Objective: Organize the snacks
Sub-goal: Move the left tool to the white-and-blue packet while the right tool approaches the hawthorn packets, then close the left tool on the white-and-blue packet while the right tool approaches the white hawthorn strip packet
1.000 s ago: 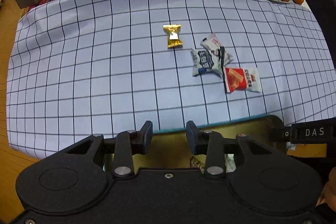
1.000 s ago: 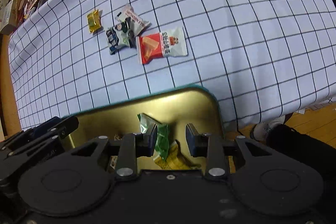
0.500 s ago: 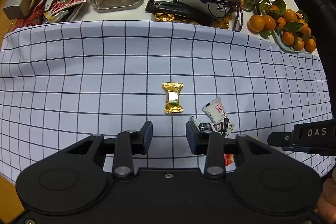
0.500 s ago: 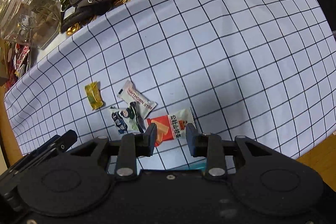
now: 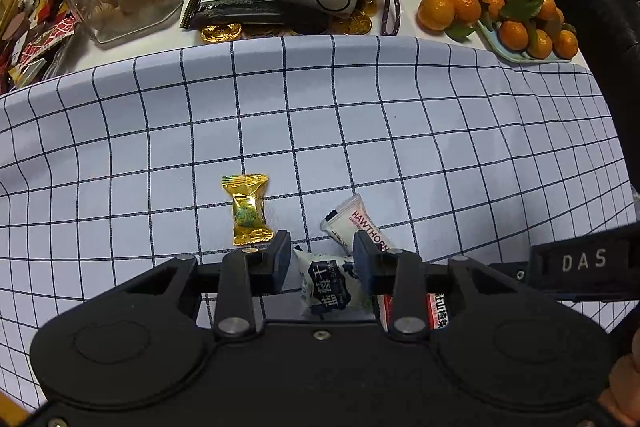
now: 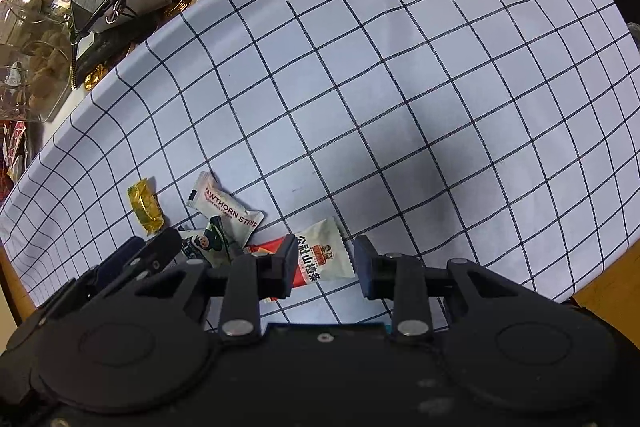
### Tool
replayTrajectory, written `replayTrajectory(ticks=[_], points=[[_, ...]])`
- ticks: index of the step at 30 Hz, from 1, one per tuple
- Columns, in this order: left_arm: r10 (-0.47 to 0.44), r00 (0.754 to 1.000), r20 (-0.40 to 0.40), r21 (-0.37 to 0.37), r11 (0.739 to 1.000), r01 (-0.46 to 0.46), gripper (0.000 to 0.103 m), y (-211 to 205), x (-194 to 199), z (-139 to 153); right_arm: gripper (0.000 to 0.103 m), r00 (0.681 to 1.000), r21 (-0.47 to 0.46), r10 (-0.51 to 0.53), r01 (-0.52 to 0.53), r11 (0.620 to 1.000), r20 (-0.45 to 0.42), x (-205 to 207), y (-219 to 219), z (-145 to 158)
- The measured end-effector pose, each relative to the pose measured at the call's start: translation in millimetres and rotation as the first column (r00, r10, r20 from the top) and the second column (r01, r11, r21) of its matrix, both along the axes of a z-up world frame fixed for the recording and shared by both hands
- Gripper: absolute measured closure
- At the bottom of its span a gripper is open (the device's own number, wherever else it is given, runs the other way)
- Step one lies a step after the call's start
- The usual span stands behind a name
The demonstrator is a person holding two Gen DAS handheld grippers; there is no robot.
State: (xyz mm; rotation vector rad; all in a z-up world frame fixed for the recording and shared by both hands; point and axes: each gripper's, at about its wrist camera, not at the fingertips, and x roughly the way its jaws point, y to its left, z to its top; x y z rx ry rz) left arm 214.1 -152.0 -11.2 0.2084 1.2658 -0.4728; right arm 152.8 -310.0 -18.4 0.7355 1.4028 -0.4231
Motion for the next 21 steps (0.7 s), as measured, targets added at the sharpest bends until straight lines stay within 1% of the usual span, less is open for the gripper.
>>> replayTrajectory(ticks=[3,5,9,12,15,17,19,21], points=[[0.031,0.999,-0.04,0.027,0.999,-0.029,0.059,-4.8,6.4,-13.4,0.07,1.0,-0.016,0.021,-0.021,1.0,0.008,2.3,3.6,2.4],[0.049,0.997,-0.062,0.067,0.997,-0.045,0.059,-5.9,8.1,-23.2,0.07,0.999,-0.034,0.039,-0.039,0.999,0.014,3.8,7.1,3.4],[0.064,0.996,-0.06,0.146,0.988,-0.055,0.059,-1.5,7.8,-33.5,0.07,0.997,-0.068,0.072,-0.072,0.995,0.011,6.0,12.2,1.2],[0.065,0.996,-0.057,0.171,0.984,-0.055,0.059,7.0,4.5,-35.9,0.07,0.997,-0.052,0.075,-0.074,0.996,0.01,5.8,11.0,0.6],[0.049,0.997,-0.059,0.195,0.98,-0.037,0.059,16.1,-1.9,-37.8,0.07,0.998,-0.037,0.069,-0.069,0.997,0.014,4.7,8.8,0.9],[0.03,0.998,-0.051,0.222,0.975,-0.018,0.059,21.9,-8.2,-39.6,0.07,0.998,-0.045,0.067,-0.066,0.997,0.013,4.7,8.4,0.5],[0.0,0.999,-0.041,0.258,0.966,0.011,0.059,24.6,-14.9,-42.1,0.07,0.998,-0.056,0.068,-0.068,0.996,0.006,5.1,8.8,-0.9],[-0.029,0.999,-0.022,0.267,0.963,0.034,0.059,30.7,-22.9,-41.2,0.07,0.997,-0.056,0.072,-0.072,0.996,-0.003,5.7,9.1,-3.8]])
